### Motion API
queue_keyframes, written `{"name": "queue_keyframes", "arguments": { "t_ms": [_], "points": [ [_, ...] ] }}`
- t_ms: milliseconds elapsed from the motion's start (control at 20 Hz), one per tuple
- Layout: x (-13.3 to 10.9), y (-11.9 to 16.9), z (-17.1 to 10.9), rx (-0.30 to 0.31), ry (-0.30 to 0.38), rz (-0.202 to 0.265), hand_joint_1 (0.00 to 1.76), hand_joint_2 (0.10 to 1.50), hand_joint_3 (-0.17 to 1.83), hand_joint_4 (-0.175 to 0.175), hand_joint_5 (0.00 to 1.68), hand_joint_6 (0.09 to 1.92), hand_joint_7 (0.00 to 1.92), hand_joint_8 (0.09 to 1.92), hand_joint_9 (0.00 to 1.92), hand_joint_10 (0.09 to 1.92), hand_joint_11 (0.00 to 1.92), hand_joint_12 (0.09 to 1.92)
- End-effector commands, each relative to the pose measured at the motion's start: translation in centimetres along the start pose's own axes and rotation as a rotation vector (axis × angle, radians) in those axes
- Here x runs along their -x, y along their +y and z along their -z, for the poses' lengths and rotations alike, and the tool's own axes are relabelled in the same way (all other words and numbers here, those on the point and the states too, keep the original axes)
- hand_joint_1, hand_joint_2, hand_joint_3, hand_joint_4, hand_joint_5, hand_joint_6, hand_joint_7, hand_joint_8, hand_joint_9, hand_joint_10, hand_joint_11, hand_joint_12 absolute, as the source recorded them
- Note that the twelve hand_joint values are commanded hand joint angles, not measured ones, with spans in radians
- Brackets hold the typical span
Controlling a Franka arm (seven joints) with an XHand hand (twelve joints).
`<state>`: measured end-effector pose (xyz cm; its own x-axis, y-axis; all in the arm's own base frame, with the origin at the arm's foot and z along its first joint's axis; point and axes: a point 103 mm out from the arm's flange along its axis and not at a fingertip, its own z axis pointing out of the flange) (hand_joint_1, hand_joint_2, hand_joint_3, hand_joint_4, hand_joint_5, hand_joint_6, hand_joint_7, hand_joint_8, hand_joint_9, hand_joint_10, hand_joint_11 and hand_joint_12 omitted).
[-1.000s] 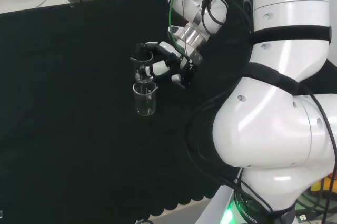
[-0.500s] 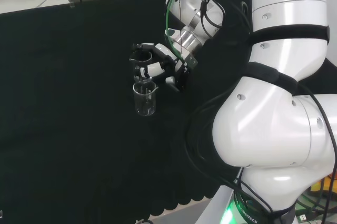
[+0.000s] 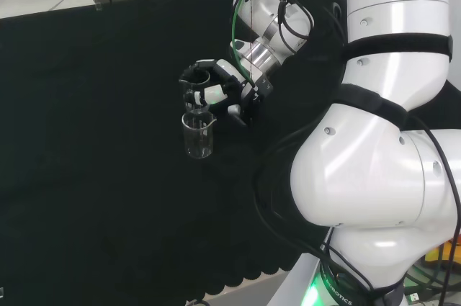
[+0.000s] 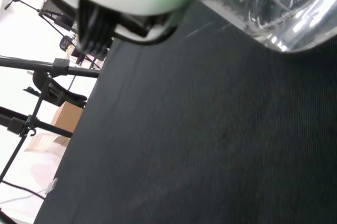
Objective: Pick up the beaker on the right.
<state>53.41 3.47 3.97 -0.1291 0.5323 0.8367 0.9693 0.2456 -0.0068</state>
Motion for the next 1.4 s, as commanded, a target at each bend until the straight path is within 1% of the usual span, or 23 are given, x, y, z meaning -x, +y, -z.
{"name": "queue_keyframes", "arguments": {
  "t_ms": [50, 100, 150, 200, 250, 400, 550, 600, 650, 950, 1050, 1200, 1400],
  "points": [
    [-0.8, 0.2, 1.0, 0.115, -0.132, -0.045, 1.35, 0.71, 0.58, -0.074, 1.15, 0.86, 1.15, 0.82, 1.24, 0.52, 1.03, 0.85],
    [-1.1, 0.1, 1.1, 0.134, -0.152, -0.045, 1.42, 0.70, 0.55, -0.119, 1.18, 0.82, 1.21, 0.78, 1.35, 0.41, 1.05, 0.83],
    [-1.3, 0.1, 1.5, 0.156, -0.167, -0.039, 1.48, 0.68, 0.57, -0.147, 1.20, 0.79, 1.26, 0.76, 1.45, 0.27, 1.05, 0.87],
    [-1.6, 0.1, 1.8, 0.166, -0.181, -0.029, 1.51, 0.65, 0.60, -0.162, 1.21, 0.78, 1.28, 0.75, 1.53, 0.16, 1.04, 0.92],
    [-2.0, 0.0, 2.3, 0.177, -0.197, -0.016, 1.52, 0.63, 0.63, -0.169, 1.21, 0.77, 1.29, 0.75, 1.58, 0.09, 1.04, 0.96],
    [-2.8, -0.1, 4.1, 0.184, -0.229, 0.025, 1.54, 0.58, 0.70, -0.175, 1.23, 0.75, 1.34, 0.71, 1.64, 0.09, 1.04, 1.01],
    [-3.5, -0.4, 5.9, 0.174, -0.255, 0.049, 1.54, 0.56, 0.74, -0.175, 1.23, 0.75, 1.36, 0.69, 1.66, 0.09, 1.04, 1.04],
    [-3.7, -0.5, 6.6, 0.180, -0.258, 0.046, 1.54, 0.55, 0.75, -0.175, 1.23, 0.74, 1.36, 0.68, 1.66, 0.09, 1.04, 1.04],
    [-4.0, -0.7, 7.1, 0.170, -0.263, 0.050, 1.54, 0.55, 0.75, -0.175, 1.23, 0.74, 1.36, 0.68, 1.67, 0.09, 1.04, 1.05],
    [-5.6, -2.2, 10.2, 0.070, -0.319, 0.060, 1.55, 0.52, 0.79, -0.175, 1.25, 0.71, 1.38, 0.64, 1.70, 0.09, 1.09, 1.01],
    [-6.4, -3.2, 11.2, 0.042, -0.346, 0.059, 1.55, 0.51, 0.80, -0.175, 1.25, 0.69, 1.38, 0.62, 1.71, 0.09, 1.11, 0.99],
    [-7.6, -5.1, 12.4, 0.026, -0.383, 0.050, 1.55, 0.50, 0.81, -0.175, 1.25, 0.68, 1.39, 0.62, 1.71, 0.09, 1.13, 0.98],
    [-9.1, -7.6, 13.5, -0.004, -0.438, 0.029, 1.55, 0.49, 0.84, -0.175, 1.24, 0.71, 1.38, 0.64, 1.72, 0.09, 1.13, 1.03]
  ]
}}
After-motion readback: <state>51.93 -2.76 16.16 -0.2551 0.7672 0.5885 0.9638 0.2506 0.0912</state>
